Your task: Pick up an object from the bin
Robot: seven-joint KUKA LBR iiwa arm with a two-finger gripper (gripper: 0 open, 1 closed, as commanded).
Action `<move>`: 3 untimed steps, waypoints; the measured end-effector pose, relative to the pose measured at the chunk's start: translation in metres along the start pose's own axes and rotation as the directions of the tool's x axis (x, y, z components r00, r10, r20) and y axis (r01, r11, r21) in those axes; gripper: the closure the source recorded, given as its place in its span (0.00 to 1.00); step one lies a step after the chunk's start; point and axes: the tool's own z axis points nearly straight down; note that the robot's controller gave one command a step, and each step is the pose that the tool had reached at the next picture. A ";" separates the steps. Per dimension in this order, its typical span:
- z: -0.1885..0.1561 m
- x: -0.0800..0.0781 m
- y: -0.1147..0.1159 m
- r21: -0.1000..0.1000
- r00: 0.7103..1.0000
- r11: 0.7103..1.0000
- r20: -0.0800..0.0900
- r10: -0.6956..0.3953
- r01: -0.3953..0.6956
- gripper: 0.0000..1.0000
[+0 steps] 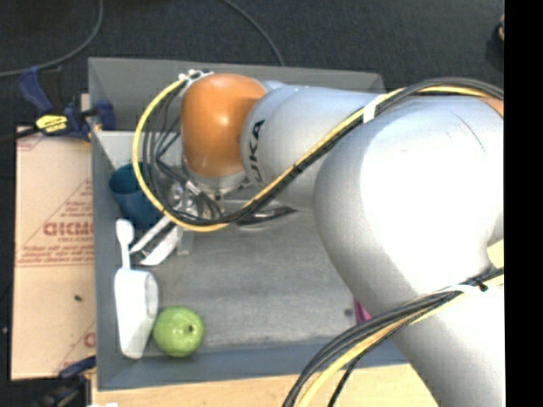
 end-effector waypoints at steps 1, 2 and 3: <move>0.007 -0.001 0.002 0.001 1.000 1.000 0.000 0.006 -0.006 0.00; 0.008 -0.003 0.004 0.003 1.000 1.000 0.006 0.011 -0.011 1.00; 0.008 -0.003 0.004 0.003 1.000 1.000 0.006 0.011 -0.011 1.00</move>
Offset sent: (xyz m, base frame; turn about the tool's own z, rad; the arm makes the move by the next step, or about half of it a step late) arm 0.0000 0.0000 0.0000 0.0000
